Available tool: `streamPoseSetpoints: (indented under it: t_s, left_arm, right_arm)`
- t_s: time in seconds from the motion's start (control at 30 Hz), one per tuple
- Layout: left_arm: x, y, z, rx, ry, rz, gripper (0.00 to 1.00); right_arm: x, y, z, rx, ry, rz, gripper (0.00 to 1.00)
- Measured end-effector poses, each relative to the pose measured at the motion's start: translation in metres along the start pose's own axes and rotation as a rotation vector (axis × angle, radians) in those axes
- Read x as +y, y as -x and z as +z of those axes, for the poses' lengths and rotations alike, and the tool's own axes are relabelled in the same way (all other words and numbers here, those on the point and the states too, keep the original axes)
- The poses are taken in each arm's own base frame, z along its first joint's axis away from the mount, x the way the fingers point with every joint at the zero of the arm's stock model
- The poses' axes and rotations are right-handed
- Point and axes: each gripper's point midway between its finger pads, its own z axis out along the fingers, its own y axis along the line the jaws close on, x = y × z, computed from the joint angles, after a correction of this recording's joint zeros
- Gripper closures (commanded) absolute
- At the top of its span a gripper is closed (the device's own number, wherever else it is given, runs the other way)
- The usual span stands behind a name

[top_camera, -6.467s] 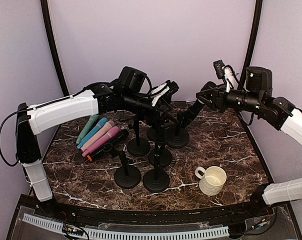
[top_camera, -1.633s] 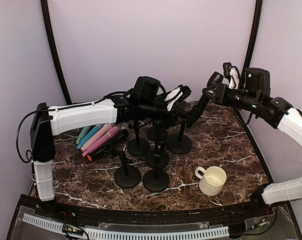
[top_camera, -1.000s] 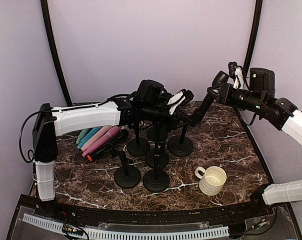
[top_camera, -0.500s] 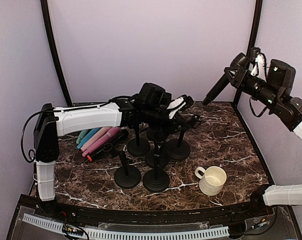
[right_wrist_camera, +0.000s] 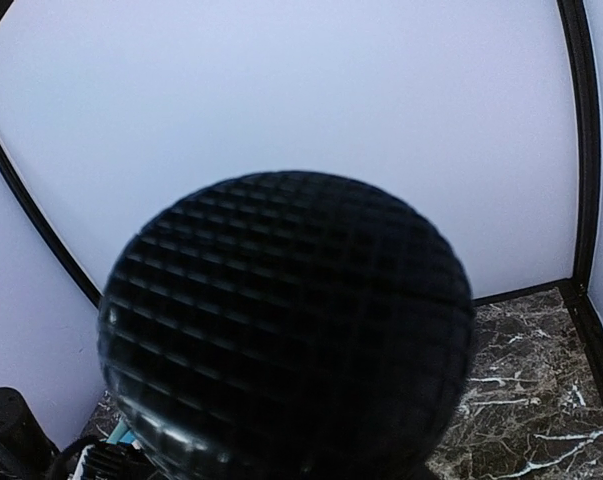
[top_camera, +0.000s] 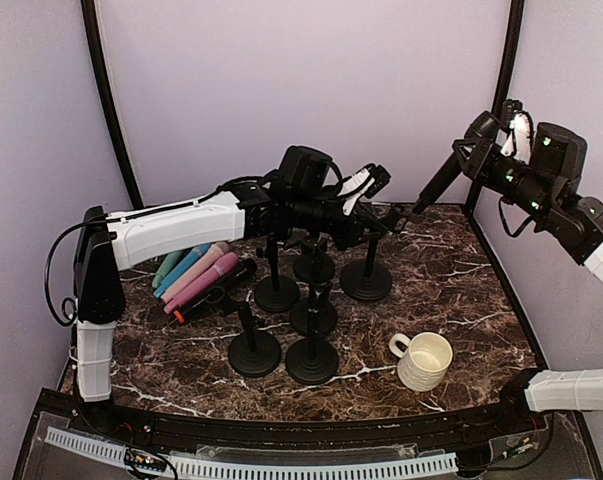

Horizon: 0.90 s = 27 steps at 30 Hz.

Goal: Remove the microphone from the stand
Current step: Place the microphone stand at the center of the board.

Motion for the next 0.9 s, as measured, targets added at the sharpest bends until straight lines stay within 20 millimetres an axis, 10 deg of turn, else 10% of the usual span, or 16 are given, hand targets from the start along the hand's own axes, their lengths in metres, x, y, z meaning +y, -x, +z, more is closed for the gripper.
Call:
streamPoseSetpoints:
  t_s: [0.23, 0.6, 0.9]
  left_arm:
    - [0.022, 0.021, -0.002, -0.052, 0.029, 0.008, 1.0]
    - [0.072, -0.029, 0.008, 0.008, 0.0, -0.053, 1.0]
    - [0.071, -0.025, 0.012, -0.057, -0.029, -0.016, 1.0]
  right_arm:
    - [-0.003, -0.002, 0.001, 0.003, -0.014, -0.009, 1.0]
    - [-0.008, -0.01, 0.003, 0.018, -0.029, -0.012, 1.0]
    - [-0.01, -0.019, 0.004, 0.037, -0.034, -0.007, 1.0]
